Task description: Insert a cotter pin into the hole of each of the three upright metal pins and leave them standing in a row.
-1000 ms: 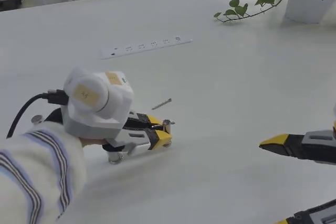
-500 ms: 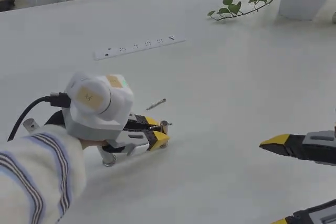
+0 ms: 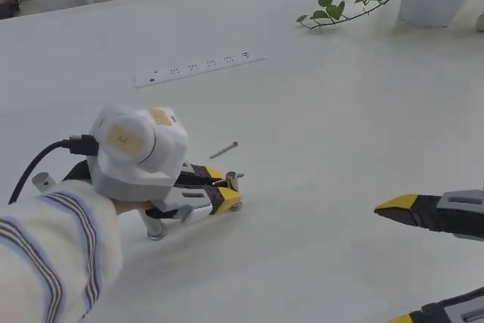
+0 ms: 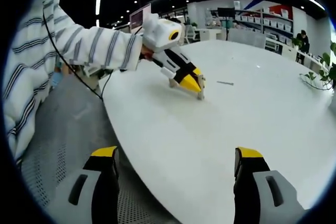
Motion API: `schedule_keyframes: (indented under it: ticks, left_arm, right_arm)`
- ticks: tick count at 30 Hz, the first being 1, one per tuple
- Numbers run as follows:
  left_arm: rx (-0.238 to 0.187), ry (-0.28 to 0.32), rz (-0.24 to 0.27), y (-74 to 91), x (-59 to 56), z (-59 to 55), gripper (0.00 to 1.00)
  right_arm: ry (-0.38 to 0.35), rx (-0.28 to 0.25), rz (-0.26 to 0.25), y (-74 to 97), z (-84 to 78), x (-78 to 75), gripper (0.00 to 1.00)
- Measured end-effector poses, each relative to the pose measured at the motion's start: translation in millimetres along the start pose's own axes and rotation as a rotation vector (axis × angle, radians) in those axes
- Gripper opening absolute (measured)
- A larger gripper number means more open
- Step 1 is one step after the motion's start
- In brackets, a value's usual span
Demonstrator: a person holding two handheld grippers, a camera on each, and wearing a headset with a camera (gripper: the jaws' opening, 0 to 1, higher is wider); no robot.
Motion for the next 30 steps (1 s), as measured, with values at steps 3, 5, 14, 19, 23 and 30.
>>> schedule_keyframes:
  ticks: [3, 5, 14, 19, 23, 30]
  left_arm:
    - [0.002, -0.005, -0.001, -0.5, 0.4, 0.2, 0.07]
    - [0.005, -0.009, 0.002, -1.0, 0.6, 0.0, 0.08]
    - [0.025, -0.019, 0.007, -0.9, 1.5, -3.0, 0.18]
    - [0.013, -0.03, 0.015, 2.9, 1.9, -0.3, 0.29]
    - [0.003, -0.068, 0.018, 7.2, 4.2, 4.4, 0.41]
    - [-0.046, -0.062, 0.024, 25.3, 9.2, 16.4, 0.52]
  right_arm:
    - [-0.002, 0.0, 0.0, -0.6, 0.1, 0.8, 0.92]
    - [-0.001, 0.0, 0.002, -1.5, 1.0, 1.4, 0.92]
    - [-0.003, 0.004, 0.004, -4.5, 3.8, 1.1, 0.92]
    - [-0.004, 0.004, 0.006, -5.4, 3.7, 0.6, 0.93]
    - [-0.002, 0.003, 0.01, -5.8, 4.3, 1.4, 0.93]
    - [-0.007, 0.001, -0.001, -4.2, 6.3, -0.9, 0.93]
Point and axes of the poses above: the centre of the closed fingertips' face, and the gripper's own axes: y roughly backward along the fingers, x roughly to its left, z roughly out of its top, the point moved 10 cm from there along y, roughly backward along the fingers, and after that the axes turned 8 degrees about -x, right-handed, at the moved point
